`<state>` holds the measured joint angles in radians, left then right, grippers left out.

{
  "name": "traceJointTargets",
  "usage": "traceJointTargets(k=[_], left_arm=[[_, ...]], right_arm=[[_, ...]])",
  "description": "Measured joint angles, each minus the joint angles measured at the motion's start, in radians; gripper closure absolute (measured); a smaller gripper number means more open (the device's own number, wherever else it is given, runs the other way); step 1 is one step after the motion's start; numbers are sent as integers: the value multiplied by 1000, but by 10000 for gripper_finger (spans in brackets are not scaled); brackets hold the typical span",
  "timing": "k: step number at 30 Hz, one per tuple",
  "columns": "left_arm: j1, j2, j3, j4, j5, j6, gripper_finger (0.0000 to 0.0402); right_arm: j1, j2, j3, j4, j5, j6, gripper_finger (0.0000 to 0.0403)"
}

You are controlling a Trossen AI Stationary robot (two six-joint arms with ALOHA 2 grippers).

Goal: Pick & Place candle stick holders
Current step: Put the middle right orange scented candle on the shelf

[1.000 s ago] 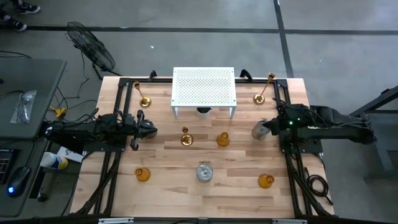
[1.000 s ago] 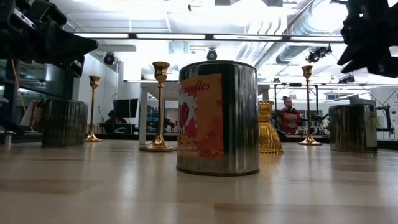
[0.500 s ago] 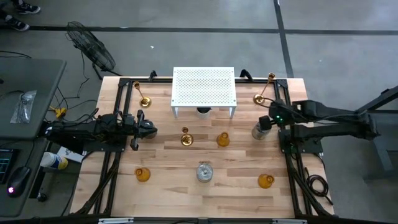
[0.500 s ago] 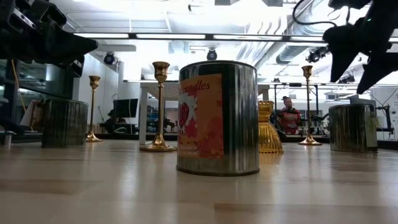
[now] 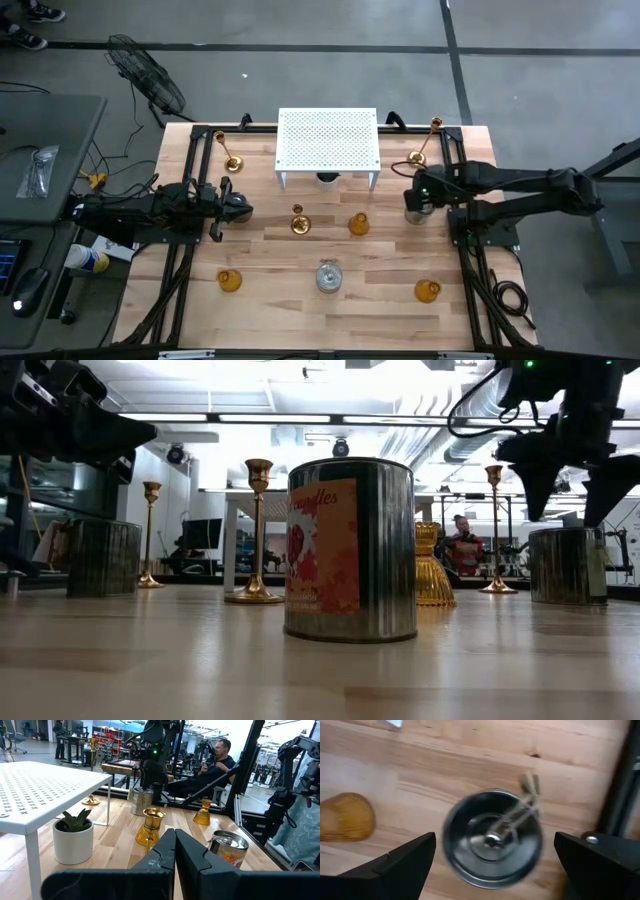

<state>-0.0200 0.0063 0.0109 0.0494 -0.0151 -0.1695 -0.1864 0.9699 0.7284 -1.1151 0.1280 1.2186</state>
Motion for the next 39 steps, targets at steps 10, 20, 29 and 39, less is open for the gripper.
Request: traceJointTargets(k=[10,20,29,39], left_arm=[[0,0,0,0,0,0,402],[0,0,0,0,0,0,402],[0,0,0,0,0,0,402],[0,0,0,0,0,0,402]], right_arm=[[0,51,0,13,2,64,3],[-5,116,0,27,-26,69,3],[-35,167,-30,46,-81,63,5],[-74,168,-35,62,-85,46,42]])
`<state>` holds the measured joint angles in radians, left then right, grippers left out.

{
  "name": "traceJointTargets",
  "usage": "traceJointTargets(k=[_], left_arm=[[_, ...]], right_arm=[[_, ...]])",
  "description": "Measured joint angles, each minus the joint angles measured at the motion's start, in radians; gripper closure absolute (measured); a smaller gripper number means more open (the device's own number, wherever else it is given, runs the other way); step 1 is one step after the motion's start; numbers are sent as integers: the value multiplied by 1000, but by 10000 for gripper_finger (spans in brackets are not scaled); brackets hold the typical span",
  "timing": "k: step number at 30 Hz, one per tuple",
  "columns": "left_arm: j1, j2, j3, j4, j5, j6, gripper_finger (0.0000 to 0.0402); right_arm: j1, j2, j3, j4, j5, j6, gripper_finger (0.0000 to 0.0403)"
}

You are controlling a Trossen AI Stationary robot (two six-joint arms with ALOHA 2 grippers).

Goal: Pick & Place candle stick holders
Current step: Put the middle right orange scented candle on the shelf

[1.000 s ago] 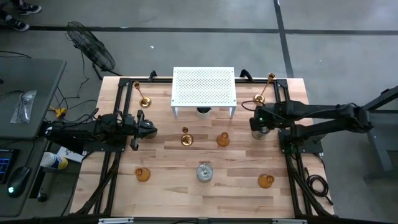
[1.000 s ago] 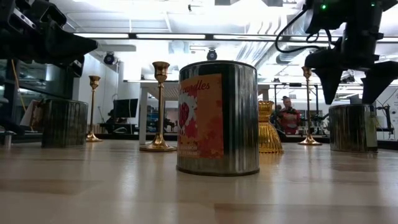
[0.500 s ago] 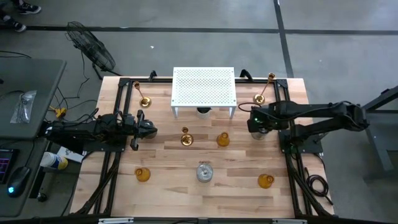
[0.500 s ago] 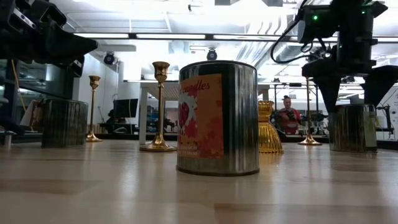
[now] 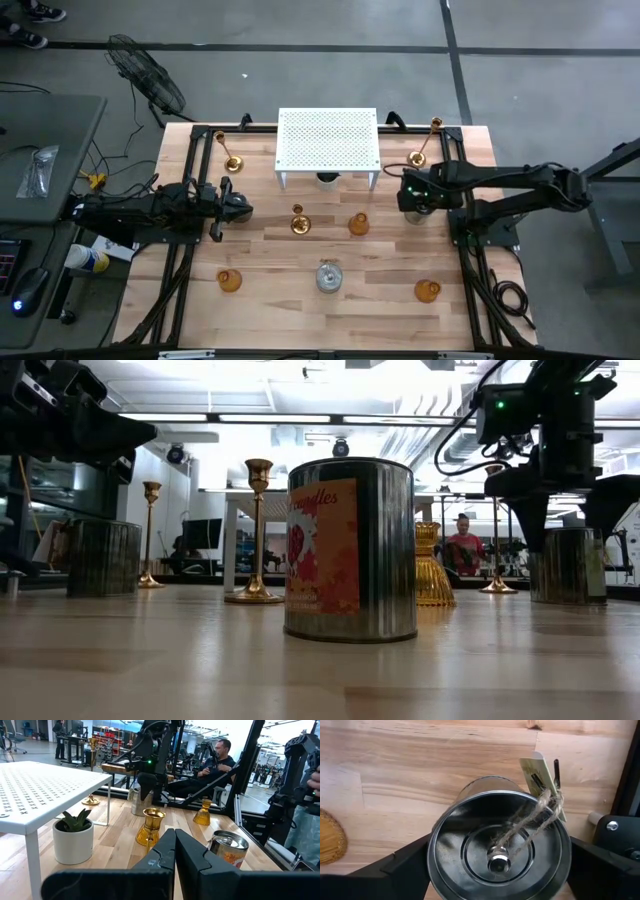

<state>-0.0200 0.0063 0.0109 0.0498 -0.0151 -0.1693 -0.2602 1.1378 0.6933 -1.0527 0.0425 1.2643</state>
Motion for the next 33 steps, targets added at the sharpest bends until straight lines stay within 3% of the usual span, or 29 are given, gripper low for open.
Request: traceJointTargets(k=[21,26,33], left_arm=[[0,0,0,0,0,0,402],[0,0,0,0,0,0,402],[0,0,0,0,0,0,402]], right_arm=[[-24,0,63,-11,-83,-61,52],[-25,0,147,-28,-75,-64,52],[-24,40,374,-146,-16,-79,52]])
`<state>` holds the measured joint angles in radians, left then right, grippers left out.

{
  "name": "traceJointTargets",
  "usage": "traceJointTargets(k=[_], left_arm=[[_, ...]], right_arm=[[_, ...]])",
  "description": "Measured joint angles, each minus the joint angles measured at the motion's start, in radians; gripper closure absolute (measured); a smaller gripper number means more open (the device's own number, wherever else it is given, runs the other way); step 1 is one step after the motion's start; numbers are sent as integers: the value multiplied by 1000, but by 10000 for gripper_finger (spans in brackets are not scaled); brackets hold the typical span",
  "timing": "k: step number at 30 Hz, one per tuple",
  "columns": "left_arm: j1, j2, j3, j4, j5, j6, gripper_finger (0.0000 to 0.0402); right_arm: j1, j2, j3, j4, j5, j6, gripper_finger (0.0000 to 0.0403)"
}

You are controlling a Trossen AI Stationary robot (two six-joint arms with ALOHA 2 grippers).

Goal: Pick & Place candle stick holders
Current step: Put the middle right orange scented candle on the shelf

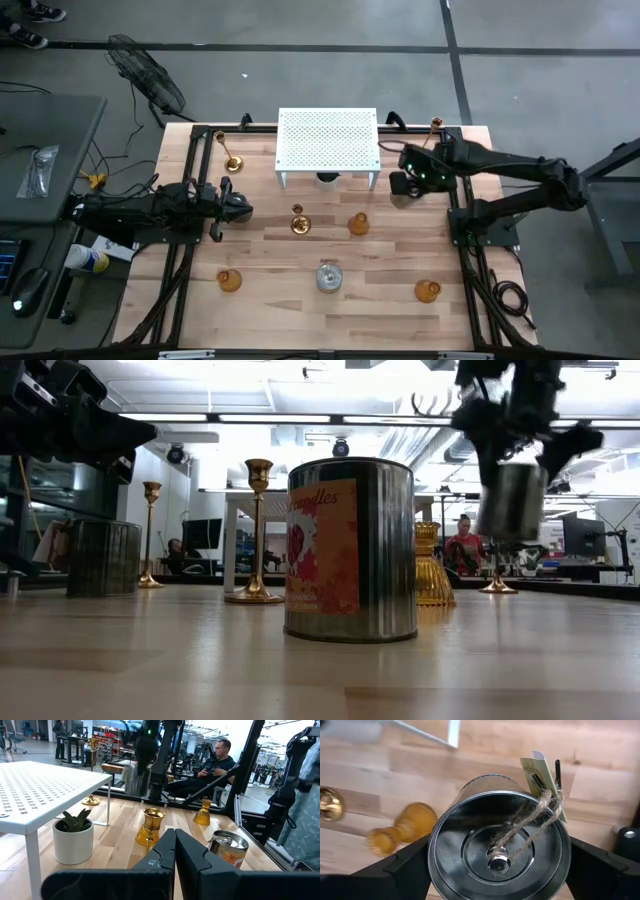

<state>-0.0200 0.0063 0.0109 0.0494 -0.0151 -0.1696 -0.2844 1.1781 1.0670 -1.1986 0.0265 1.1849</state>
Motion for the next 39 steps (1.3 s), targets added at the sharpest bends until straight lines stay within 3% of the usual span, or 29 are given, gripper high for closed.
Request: traceJointTargets(k=[11,22,30,39], left_arm=[[0,0,0,0,0,0,402],[0,0,0,0,0,0,402],[0,0,0,0,0,0,402],[0,0,0,0,0,0,402]], right_arm=[[-69,232,500,-239,69,-156,51],[-164,487,846,-261,103,-276,51],[-236,627,1024,-248,133,-352,50],[-307,731,1085,-163,112,-355,50]])
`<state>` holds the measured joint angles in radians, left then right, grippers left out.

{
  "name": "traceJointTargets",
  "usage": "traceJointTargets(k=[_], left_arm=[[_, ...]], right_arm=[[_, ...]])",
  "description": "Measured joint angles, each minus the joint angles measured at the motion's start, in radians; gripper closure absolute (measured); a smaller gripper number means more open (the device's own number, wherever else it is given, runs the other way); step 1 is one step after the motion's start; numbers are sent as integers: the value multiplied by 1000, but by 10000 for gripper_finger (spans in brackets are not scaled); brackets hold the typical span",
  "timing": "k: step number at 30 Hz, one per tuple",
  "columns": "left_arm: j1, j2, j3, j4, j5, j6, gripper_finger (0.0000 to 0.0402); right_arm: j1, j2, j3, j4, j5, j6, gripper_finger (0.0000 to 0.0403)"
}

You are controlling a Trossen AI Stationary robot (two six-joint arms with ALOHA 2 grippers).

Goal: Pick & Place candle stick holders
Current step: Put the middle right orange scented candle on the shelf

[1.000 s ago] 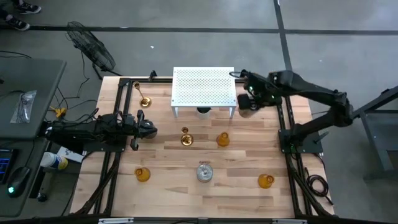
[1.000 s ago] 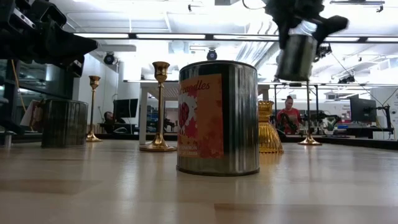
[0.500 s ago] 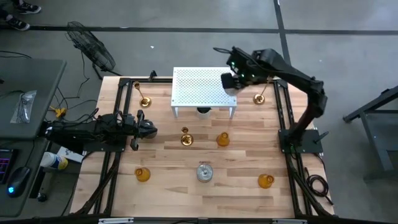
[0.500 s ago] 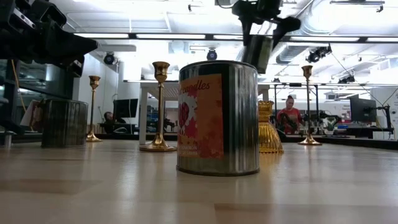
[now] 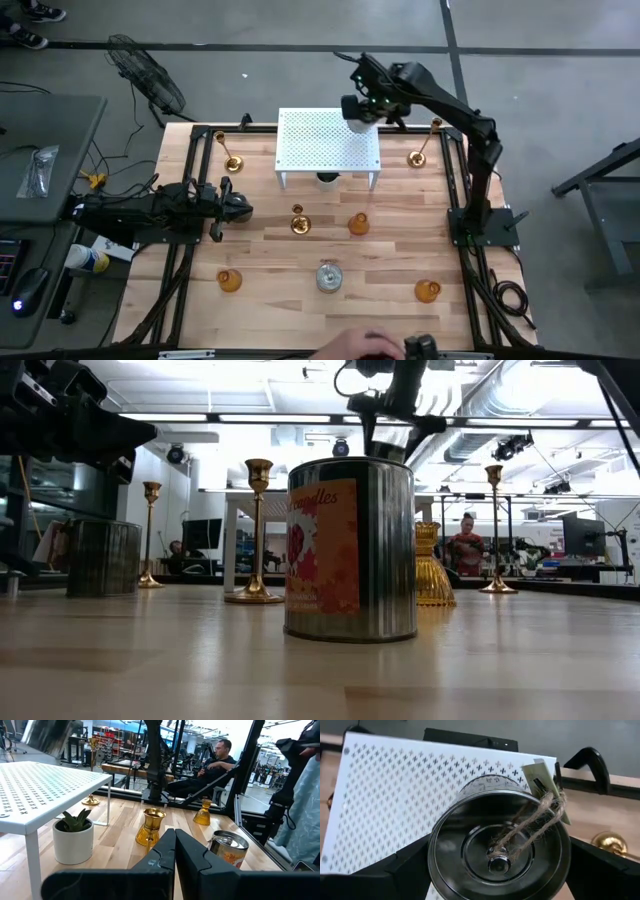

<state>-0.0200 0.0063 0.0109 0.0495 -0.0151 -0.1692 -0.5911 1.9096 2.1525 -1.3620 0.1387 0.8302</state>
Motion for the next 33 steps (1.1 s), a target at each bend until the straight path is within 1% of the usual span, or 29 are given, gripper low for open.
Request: traceJointTargets(k=[7,16,33], left_arm=[[0,0,0,0,0,0,402],[0,0,0,0,0,0,402],[0,0,0,0,2,0,402]], right_arm=[[-34,18,0,20,-35,59,50],[-70,44,0,41,-60,78,50],[-90,63,0,34,-87,49,50]])
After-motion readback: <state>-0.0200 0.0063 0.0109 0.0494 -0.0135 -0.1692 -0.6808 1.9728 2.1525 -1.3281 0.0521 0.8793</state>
